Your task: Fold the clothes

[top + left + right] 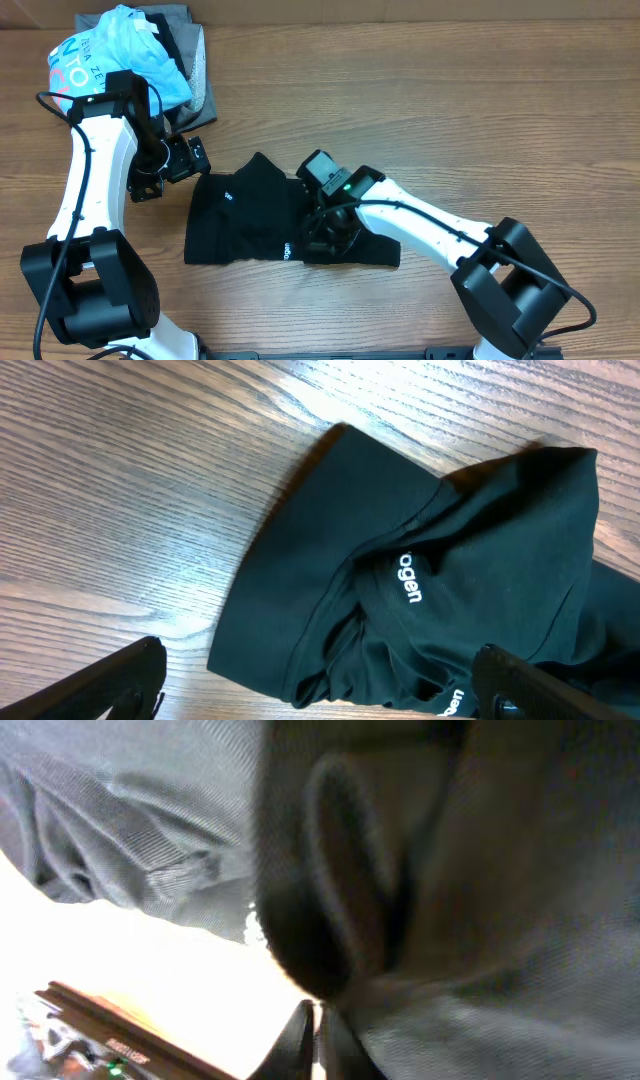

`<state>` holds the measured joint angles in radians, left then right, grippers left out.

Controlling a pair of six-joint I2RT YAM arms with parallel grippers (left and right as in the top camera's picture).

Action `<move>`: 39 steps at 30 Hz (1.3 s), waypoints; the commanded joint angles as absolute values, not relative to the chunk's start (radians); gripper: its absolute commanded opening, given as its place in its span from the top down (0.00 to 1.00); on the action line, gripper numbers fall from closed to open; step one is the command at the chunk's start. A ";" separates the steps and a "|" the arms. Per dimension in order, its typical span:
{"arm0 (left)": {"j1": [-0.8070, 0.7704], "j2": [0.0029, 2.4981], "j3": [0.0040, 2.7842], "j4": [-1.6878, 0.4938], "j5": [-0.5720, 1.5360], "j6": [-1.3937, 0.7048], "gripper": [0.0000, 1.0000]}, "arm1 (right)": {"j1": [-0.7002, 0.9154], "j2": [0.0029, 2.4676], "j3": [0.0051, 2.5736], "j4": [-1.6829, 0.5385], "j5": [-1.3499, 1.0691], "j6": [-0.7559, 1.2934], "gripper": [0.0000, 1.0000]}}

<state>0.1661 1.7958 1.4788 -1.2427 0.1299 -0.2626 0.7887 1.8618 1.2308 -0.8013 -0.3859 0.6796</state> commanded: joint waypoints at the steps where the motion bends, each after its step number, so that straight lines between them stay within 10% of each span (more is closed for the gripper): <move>1: 0.170 1.809 1.488 -1.244 0.123 -0.265 0.00 | 0.796 1.858 1.221 -0.796 -0.397 0.692 0.96; 10: 0.171 1.811 1.486 -1.218 0.124 -0.197 0.00 | 0.690 1.733 1.359 -1.011 -0.158 0.673 0.88; 13: 0.172 1.811 1.474 -1.198 0.159 -0.157 0.00 | 0.627 1.687 1.377 -1.061 -0.088 0.673 0.21; 15: 0.172 1.811 1.452 -1.180 0.215 -0.121 0.00 | 0.557 1.664 1.377 -1.093 -0.079 0.672 0.01; 39: 0.188 1.812 1.214 -1.038 0.315 -0.067 0.00 | 0.371 1.662 1.375 -1.180 -0.082 0.594 0.00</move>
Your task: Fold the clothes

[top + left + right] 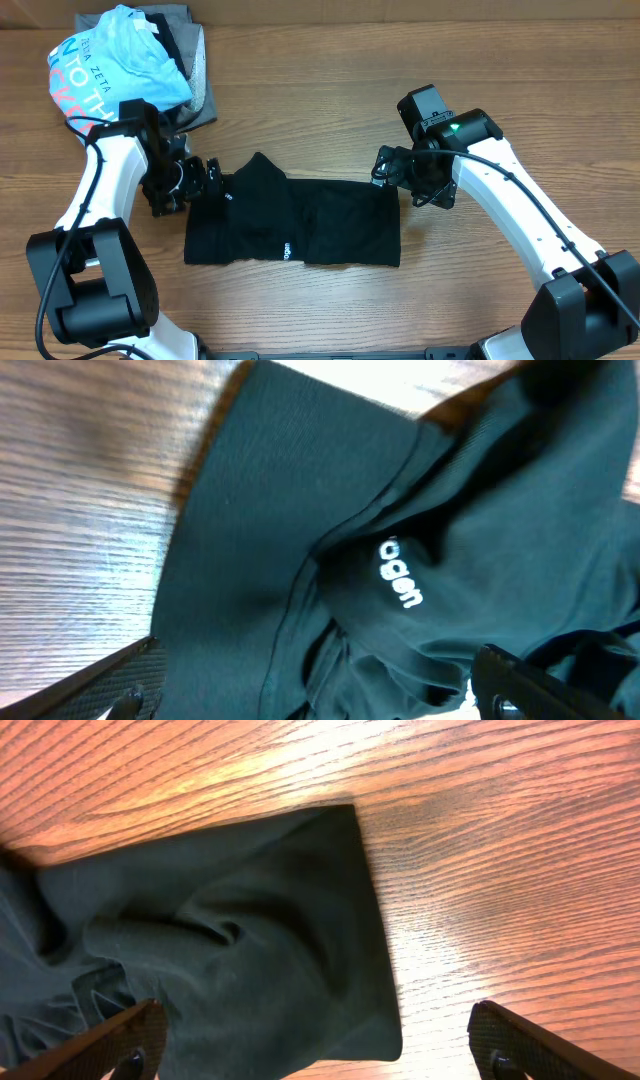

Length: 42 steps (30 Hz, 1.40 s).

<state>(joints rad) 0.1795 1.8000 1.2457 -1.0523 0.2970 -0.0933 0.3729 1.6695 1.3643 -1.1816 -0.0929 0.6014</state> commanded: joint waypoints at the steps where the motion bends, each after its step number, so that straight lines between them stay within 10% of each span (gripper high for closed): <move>1: 0.188 1.812 1.201 -1.026 0.315 -0.067 0.00 | 0.371 1.663 1.375 -1.180 -0.082 0.594 0.00; 31: 0.189 2.031 1.111 -0.914 0.442 -0.062 0.00 | 0.371 1.662 1.375 -1.172 -0.083 0.594 0.00; 42: 0.114 2.031 1.112 -0.957 0.611 0.042 0.58 | 0.371 1.663 1.375 -1.157 -0.083 0.594 0.00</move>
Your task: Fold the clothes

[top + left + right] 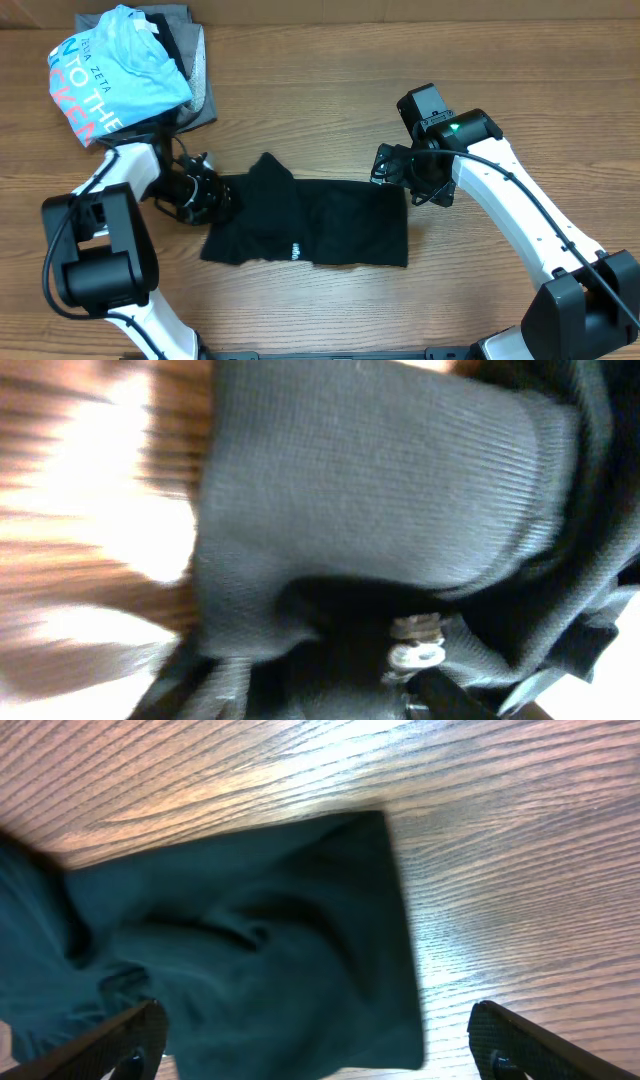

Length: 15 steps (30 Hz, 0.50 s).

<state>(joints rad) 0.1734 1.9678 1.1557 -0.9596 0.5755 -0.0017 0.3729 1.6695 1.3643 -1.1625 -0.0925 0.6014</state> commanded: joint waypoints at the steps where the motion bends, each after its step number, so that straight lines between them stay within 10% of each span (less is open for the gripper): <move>1: 0.104 2.031 1.112 -0.957 0.611 0.041 0.65 | 0.371 1.663 1.375 -1.157 -0.083 0.594 0.00; 5: 0.078 2.031 1.114 -0.952 0.611 0.022 0.94 | 0.371 1.663 1.375 -1.157 -0.083 0.594 0.00; 15: 0.107 2.009 1.191 -1.005 0.459 -0.077 0.96 | 0.371 1.663 1.358 -1.154 -0.082 0.594 0.00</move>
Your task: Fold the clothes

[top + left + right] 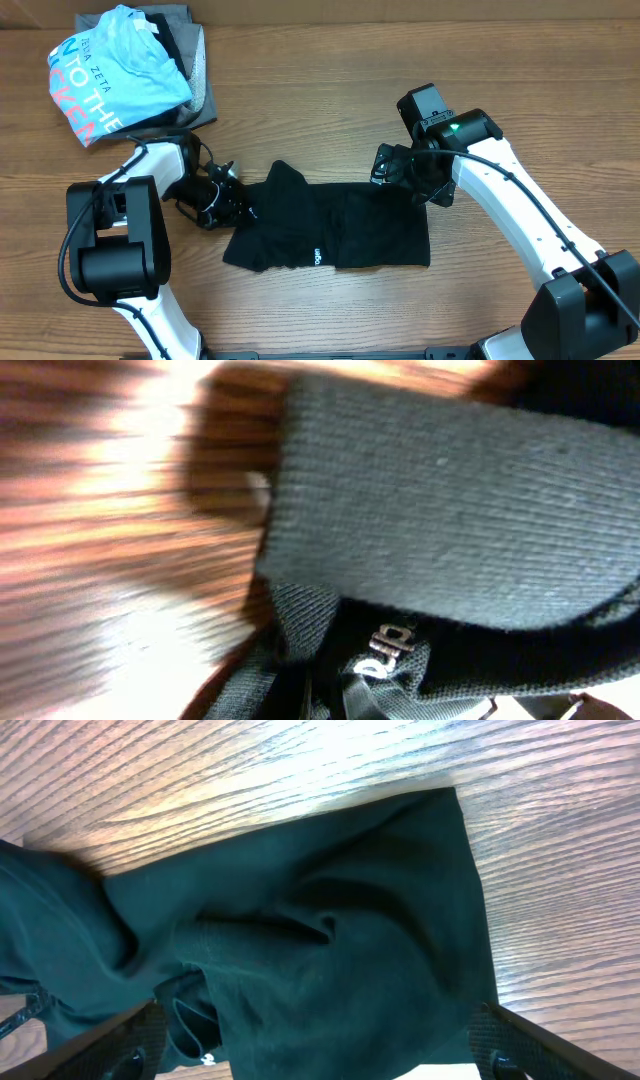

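Note:
A black garment [330, 225] lies spread on the wooden table [520, 90], rumpled at its left end. My left gripper [228, 200] is low at that left edge and shut on the fabric. In the left wrist view the black cloth [450, 530] fills the picture, blurred, bunched around the left gripper [330, 690]. My right gripper [396, 172] hangs open over the garment's upper right corner. The right wrist view shows that gripper [318, 1025] with its fingers [135, 1040] wide apart above the black garment [330, 950], touching nothing.
A pile of other clothes sits at the table's far left corner, with a light blue printed shirt [115, 60] on top of grey pieces [198, 75]. Bare wood lies to the right of and behind the garment.
The black garment has shifted to the right across the table, and my left gripper, still shut on its left edge, has moved right with it. The right arm has not moved.
First my right gripper was down in the garment's middle, and the left hung open over its left edge. Then the right was open at the upper right, the garment lying flatter. Later the left was shut on the left edge, and the garment has moved right since.

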`<state>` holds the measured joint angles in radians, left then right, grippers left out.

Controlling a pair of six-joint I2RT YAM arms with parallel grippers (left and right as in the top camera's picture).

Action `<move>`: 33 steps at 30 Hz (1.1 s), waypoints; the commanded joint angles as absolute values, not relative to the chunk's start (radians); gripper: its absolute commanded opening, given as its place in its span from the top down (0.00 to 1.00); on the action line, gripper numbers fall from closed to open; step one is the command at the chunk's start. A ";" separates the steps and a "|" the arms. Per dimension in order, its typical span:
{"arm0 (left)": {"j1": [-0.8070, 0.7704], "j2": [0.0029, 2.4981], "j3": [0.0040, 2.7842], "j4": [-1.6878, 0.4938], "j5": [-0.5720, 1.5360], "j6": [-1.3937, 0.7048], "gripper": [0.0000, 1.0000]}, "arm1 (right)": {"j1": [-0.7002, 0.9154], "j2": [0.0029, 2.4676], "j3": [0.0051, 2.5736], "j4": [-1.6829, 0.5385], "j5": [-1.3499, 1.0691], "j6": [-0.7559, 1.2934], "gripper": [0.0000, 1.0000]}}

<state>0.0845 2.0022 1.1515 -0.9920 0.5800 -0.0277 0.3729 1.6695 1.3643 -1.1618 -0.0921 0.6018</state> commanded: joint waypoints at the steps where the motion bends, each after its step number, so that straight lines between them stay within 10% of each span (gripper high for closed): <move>1: 0.114 1.998 1.213 -1.022 0.440 -0.085 0.96 | 0.371 1.663 1.350 -1.149 -0.083 0.594 0.00; 24: -0.019 1.529 1.505 -1.270 0.239 -0.270 0.96 | 0.372 1.665 1.011 -0.831 -0.347 0.598 0.00; 27: -0.049 1.538 1.504 -1.265 0.162 -0.271 0.72 | 0.372 1.665 1.006 -0.834 -0.346 0.598 0.00; 30: -0.046 1.552 1.504 -1.267 0.150 -0.279 0.87 | 0.372 1.665 1.006 -0.839 -0.347 0.597 0.00; 31: -0.046 1.558 1.504 -1.267 0.150 -0.283 0.83 | 0.372 1.665 1.006 -0.840 -0.347 0.597 0.00; 33: -0.045 1.569 1.504 -1.265 0.139 -0.285 0.45 | 0.372 1.665 1.006 -0.841 -0.347 0.597 0.00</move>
